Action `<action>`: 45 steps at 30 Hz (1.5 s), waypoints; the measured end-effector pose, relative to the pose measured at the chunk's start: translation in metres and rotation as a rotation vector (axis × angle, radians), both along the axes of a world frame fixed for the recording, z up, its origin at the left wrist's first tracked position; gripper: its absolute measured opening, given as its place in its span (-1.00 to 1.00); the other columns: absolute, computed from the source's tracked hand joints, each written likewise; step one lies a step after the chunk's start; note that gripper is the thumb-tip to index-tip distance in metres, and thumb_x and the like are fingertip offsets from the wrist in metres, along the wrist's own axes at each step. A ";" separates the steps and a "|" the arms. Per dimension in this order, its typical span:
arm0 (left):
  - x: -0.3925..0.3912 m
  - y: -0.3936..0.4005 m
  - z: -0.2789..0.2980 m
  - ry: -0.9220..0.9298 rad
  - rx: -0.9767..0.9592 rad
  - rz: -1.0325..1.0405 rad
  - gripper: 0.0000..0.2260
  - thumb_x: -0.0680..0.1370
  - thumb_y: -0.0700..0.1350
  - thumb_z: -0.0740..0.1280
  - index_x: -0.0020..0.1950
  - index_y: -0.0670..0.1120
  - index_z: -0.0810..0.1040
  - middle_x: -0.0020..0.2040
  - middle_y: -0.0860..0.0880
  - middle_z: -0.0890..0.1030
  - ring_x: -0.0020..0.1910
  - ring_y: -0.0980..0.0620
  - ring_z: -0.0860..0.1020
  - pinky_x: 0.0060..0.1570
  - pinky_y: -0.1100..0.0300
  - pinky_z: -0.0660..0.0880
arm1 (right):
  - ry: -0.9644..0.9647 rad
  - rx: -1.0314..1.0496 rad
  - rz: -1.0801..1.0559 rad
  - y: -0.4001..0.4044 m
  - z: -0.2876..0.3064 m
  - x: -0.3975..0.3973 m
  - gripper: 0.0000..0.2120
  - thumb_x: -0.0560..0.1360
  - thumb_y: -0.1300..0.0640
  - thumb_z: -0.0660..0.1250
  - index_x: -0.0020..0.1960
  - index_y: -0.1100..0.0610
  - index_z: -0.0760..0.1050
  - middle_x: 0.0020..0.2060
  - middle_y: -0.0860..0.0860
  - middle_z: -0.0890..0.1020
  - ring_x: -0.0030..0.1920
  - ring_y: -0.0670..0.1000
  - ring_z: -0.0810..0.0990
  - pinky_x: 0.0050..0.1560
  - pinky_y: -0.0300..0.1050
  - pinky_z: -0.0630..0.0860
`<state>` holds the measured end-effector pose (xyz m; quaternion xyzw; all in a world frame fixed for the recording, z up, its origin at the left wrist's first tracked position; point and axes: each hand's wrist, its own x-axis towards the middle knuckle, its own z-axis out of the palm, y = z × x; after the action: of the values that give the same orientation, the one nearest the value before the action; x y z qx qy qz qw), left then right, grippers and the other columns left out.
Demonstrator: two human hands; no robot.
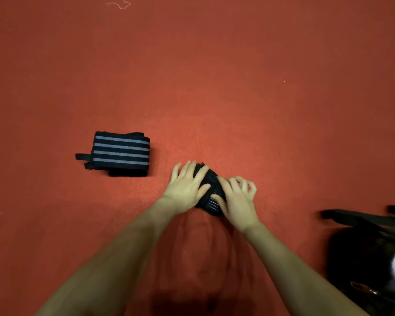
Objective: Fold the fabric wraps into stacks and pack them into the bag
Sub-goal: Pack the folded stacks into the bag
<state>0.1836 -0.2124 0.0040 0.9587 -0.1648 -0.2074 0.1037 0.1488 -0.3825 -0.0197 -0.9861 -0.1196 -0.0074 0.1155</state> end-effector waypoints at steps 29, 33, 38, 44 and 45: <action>-0.093 -0.076 0.073 -0.521 -0.132 -0.056 -0.58 0.56 0.11 0.09 0.22 -0.12 0.51 -0.05 -0.11 0.56 0.03 -0.17 0.54 0.13 -0.07 0.18 | -0.157 0.138 -0.088 -0.084 0.087 -0.094 -0.60 0.53 -0.13 0.13 0.18 0.09 0.52 -0.04 -0.03 0.57 0.08 0.03 0.50 0.15 -0.01 0.12; -0.100 -0.121 0.110 -0.562 -0.133 -0.120 -0.58 0.56 0.10 0.09 0.21 -0.14 0.52 -0.05 -0.12 0.55 0.04 -0.20 0.53 0.15 -0.09 0.17 | -0.228 0.171 -0.139 -0.128 0.117 -0.110 -0.63 0.52 -0.15 0.15 0.13 0.05 0.54 -0.07 -0.09 0.57 0.09 0.02 0.47 0.13 -0.02 0.11; -0.104 -0.198 0.150 -0.640 -0.110 -0.182 -0.58 0.54 0.11 0.10 0.18 -0.12 0.55 -0.08 -0.10 0.57 0.04 -0.20 0.52 0.13 -0.10 0.16 | -0.318 0.222 -0.246 -0.196 0.150 -0.125 -0.66 0.50 -0.14 0.19 0.10 0.04 0.56 -0.09 -0.11 0.58 0.07 0.03 0.41 0.09 -0.03 0.12; -0.104 -0.318 0.176 -0.661 -0.163 -0.265 -0.58 0.53 0.12 0.10 0.19 -0.11 0.55 -0.08 -0.09 0.56 0.02 -0.22 0.51 0.09 -0.07 0.16 | -0.394 0.250 -0.386 -0.304 0.177 -0.142 -0.67 0.48 -0.14 0.21 0.08 0.04 0.55 -0.10 -0.11 0.56 0.00 0.00 0.35 0.04 -0.09 0.07; -0.104 -0.339 0.179 -0.654 -0.178 -0.282 -0.57 0.53 0.12 0.10 0.19 -0.11 0.55 -0.08 -0.09 0.57 0.02 -0.22 0.51 0.08 -0.06 0.16 | -0.397 0.263 -0.423 -0.321 0.179 -0.145 -0.68 0.47 -0.14 0.20 0.06 0.04 0.55 -0.11 -0.11 0.56 -0.01 0.00 0.35 0.02 -0.12 0.05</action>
<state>0.0798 -0.5511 0.1825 0.9294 -0.3371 0.1129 0.0989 0.0040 -0.7035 0.1595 -0.9449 0.0700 -0.2390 0.2123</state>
